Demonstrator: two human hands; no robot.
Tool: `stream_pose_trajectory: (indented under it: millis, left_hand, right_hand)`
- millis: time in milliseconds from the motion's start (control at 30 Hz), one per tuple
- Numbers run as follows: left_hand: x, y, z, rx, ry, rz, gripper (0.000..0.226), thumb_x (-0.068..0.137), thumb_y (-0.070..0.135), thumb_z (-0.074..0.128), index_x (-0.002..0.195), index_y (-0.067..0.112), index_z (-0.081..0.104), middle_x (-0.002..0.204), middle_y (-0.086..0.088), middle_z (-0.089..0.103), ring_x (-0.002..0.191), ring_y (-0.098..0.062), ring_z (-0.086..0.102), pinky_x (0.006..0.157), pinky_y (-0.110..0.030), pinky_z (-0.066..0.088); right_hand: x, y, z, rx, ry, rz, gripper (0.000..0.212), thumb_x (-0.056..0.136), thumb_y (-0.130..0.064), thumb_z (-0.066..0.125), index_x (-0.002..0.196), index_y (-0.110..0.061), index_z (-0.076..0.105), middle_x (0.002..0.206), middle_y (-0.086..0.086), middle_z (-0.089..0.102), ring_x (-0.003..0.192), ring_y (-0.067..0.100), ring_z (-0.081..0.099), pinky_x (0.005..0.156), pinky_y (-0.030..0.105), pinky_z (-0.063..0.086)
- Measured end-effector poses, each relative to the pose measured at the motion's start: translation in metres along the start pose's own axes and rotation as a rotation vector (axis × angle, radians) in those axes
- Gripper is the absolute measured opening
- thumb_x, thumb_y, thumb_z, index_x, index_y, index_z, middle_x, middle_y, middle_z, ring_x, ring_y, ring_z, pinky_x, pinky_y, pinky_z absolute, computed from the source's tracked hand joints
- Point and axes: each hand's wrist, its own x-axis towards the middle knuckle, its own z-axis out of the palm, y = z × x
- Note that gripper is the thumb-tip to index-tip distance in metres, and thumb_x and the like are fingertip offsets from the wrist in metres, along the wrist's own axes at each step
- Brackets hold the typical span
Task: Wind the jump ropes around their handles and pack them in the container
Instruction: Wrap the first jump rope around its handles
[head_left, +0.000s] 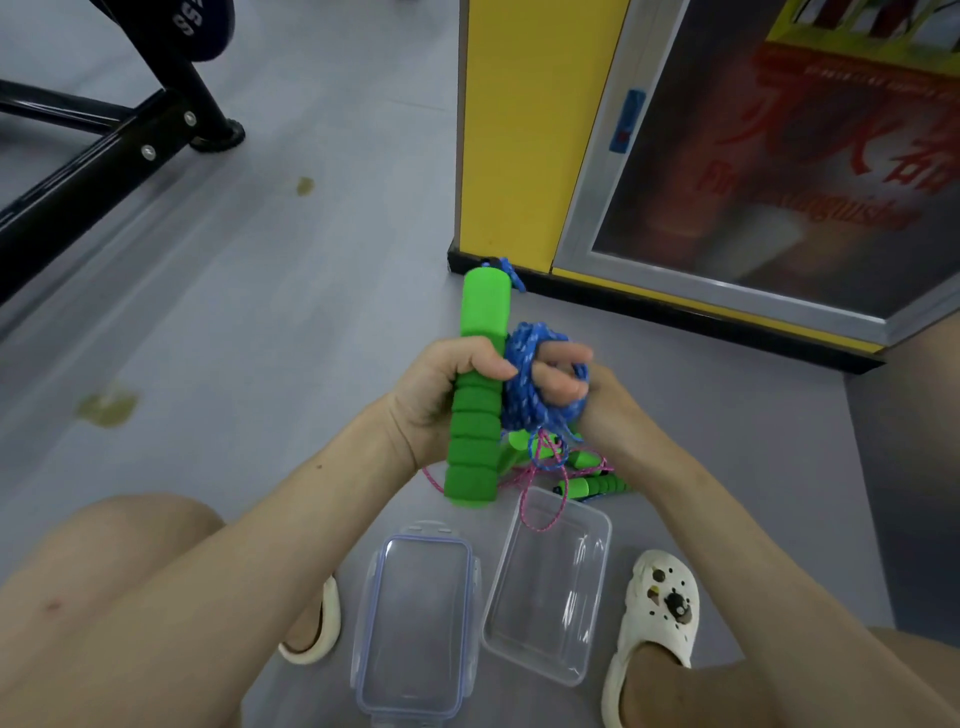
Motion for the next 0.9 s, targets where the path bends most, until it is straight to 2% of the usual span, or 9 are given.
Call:
stream_pose_trajectory:
  millis: [67,167,267,367,467,533,633,767,900]
  left_hand:
    - [0.005,0.000,0.001,-0.060,0.105,0.088,0.061,0.060,0.009,0.060,0.120,-0.003,0.061,0.106,-0.015,0.071,0.107,-0.025,0.064,0.097,-0.035,0.050]
    - [0.010,-0.002,0.005,-0.108,0.295,0.210,0.063,0.060,0.002,0.049,0.123,0.001,0.052,0.121,-0.013,0.066,0.116,-0.024,0.060,0.089,-0.030,0.054]
    - [0.011,-0.004,0.008,0.049,0.459,0.202,0.045,0.073,0.001,0.042,0.105,0.018,0.068,0.127,0.001,0.064,0.098,-0.015,0.061,0.074,-0.022,0.055]
    - [0.016,-0.009,0.001,0.410,0.618,0.126,0.048,0.064,0.009,0.054,0.109,0.023,0.061,0.114,0.015,0.064,0.089,-0.009,0.056,0.079,-0.025,0.050]
    - [0.020,-0.017,-0.002,0.972,0.750,0.027,0.030,0.067,0.009,0.066,0.091,0.017,0.049,0.077,0.002,0.054,0.072,-0.016,0.051,0.066,-0.029,0.044]
    - [0.023,-0.024,-0.005,1.260,0.744,-0.027,0.025,0.073,0.008,0.068,0.085,0.013,0.047,0.076,-0.002,0.054,0.069,-0.018,0.052,0.059,-0.028,0.039]
    - [0.024,-0.028,-0.012,1.401,0.703,-0.113,0.031,0.074,0.014,0.071,0.098,0.004,0.055,0.088,-0.010,0.062,0.082,-0.026,0.060,0.065,-0.032,0.045]
    - [0.019,-0.020,-0.012,1.564,0.713,-0.296,0.038,0.077,0.028,0.073,0.104,0.007,0.056,0.095,-0.007,0.061,0.084,-0.022,0.058,0.072,-0.031,0.048]
    - [0.013,-0.004,-0.004,1.649,0.838,-0.473,0.019,0.072,0.026,0.065,0.077,0.013,0.052,0.075,-0.002,0.056,0.073,-0.025,0.054,0.069,-0.028,0.043]
  right_hand:
    - [0.001,0.006,0.003,-0.224,0.098,0.013,0.030,0.091,0.003,0.052,0.082,-0.025,0.056,0.080,-0.009,0.063,0.066,-0.002,0.059,0.063,0.009,0.046]
    - [0.002,0.012,0.005,-0.281,0.065,0.062,0.018,0.094,-0.008,0.053,0.085,-0.023,0.055,0.083,0.001,0.063,0.070,0.011,0.060,0.066,0.019,0.047]
    - [0.002,0.011,0.006,-0.307,0.044,0.048,0.009,0.094,-0.011,0.053,0.088,-0.018,0.057,0.084,0.005,0.064,0.072,0.015,0.062,0.069,0.025,0.048]
    - [0.003,0.011,0.010,-0.389,0.010,0.010,0.007,0.093,-0.011,0.055,0.098,-0.011,0.060,0.085,0.007,0.066,0.067,0.012,0.063,0.065,0.026,0.048]
    - [0.008,0.013,0.011,-0.492,0.045,-0.003,0.015,0.088,-0.003,0.056,0.082,-0.018,0.058,0.071,-0.004,0.060,0.054,-0.002,0.056,0.055,0.013,0.041]
    - [0.011,0.015,0.011,-0.603,0.091,0.003,0.018,0.083,0.002,0.055,0.084,-0.015,0.058,0.075,0.000,0.058,0.064,0.005,0.053,0.050,0.008,0.036]
    - [0.016,0.024,0.012,-0.719,0.111,0.021,0.024,0.084,-0.001,0.055,0.106,-0.007,0.061,0.094,0.005,0.059,0.081,0.015,0.053,0.056,0.014,0.036]
    - [0.016,0.032,0.016,-0.881,0.087,0.051,0.023,0.085,-0.017,0.058,0.106,-0.011,0.063,0.102,0.010,0.064,0.089,0.028,0.061,0.074,0.038,0.051]
    - [0.013,0.021,0.021,-0.915,0.066,0.029,0.016,0.086,-0.018,0.062,0.098,-0.008,0.065,0.100,0.013,0.066,0.092,0.030,0.061,0.071,0.036,0.049]
